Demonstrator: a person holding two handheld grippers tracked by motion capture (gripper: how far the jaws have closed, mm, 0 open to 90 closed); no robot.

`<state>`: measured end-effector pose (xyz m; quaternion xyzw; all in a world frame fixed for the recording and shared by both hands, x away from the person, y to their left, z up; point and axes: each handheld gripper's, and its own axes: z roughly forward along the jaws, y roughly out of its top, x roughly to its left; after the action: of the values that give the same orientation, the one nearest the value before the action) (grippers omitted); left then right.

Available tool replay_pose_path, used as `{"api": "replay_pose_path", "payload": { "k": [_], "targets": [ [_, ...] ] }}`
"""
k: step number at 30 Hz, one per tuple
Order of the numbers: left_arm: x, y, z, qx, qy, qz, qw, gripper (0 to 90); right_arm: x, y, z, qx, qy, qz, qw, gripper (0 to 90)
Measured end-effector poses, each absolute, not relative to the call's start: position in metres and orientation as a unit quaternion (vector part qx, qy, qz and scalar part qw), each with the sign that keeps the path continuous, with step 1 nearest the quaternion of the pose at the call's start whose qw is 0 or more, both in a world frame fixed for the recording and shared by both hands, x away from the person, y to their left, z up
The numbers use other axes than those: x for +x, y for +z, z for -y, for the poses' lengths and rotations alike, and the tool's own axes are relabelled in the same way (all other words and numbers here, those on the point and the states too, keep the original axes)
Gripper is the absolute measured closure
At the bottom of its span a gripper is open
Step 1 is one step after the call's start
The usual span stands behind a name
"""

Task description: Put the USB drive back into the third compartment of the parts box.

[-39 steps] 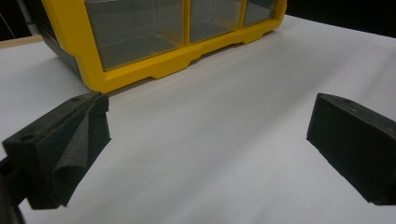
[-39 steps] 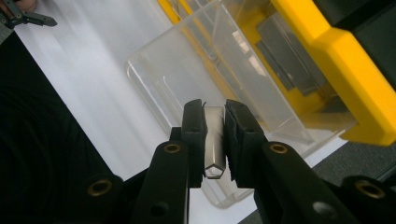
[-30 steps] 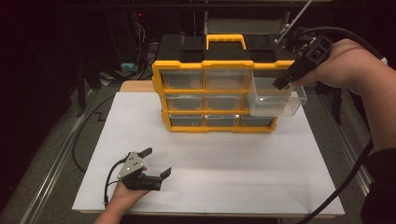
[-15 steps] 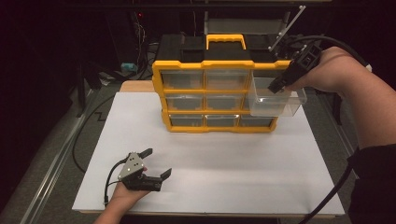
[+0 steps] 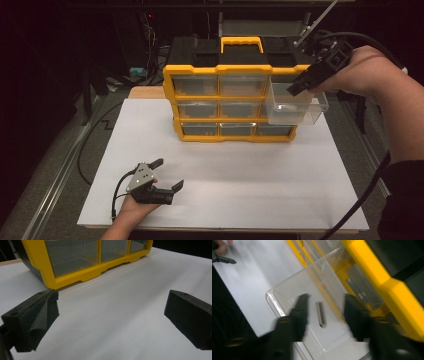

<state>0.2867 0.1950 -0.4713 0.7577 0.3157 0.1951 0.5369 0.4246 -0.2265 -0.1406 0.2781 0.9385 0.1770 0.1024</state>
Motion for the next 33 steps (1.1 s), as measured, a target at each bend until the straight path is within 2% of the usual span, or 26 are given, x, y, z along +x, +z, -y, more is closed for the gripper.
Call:
{"api": "replay_pose_path", "payload": {
  "k": [1,2,5,25,33],
  "targets": [
    [0.287,-0.471,-0.195,0.756,0.195,-0.318,0.538,0.5,0.425,-0.141,0.226,0.278,0.177,-0.939,0.102,49.5],
    [0.287,-0.472,-0.196,0.755,0.194,-0.32,0.538,0.5,0.421,-0.136,0.228,0.281,0.186,-0.936,0.105,40.8],
    [0.287,-0.471,-0.195,0.758,0.195,-0.316,0.536,0.4,0.414,-0.133,0.23,0.281,0.188,-0.937,0.093,33.1],
    [0.287,-0.472,-0.194,0.759,0.192,-0.317,0.536,0.4,0.363,-0.136,0.25,0.284,0.171,-0.938,0.1,30.6],
    [0.286,-0.471,-0.195,0.759,0.193,-0.316,0.535,0.5,0.35,-0.146,0.257,0.291,0.165,-0.937,0.104,25.7]
  ]
}}
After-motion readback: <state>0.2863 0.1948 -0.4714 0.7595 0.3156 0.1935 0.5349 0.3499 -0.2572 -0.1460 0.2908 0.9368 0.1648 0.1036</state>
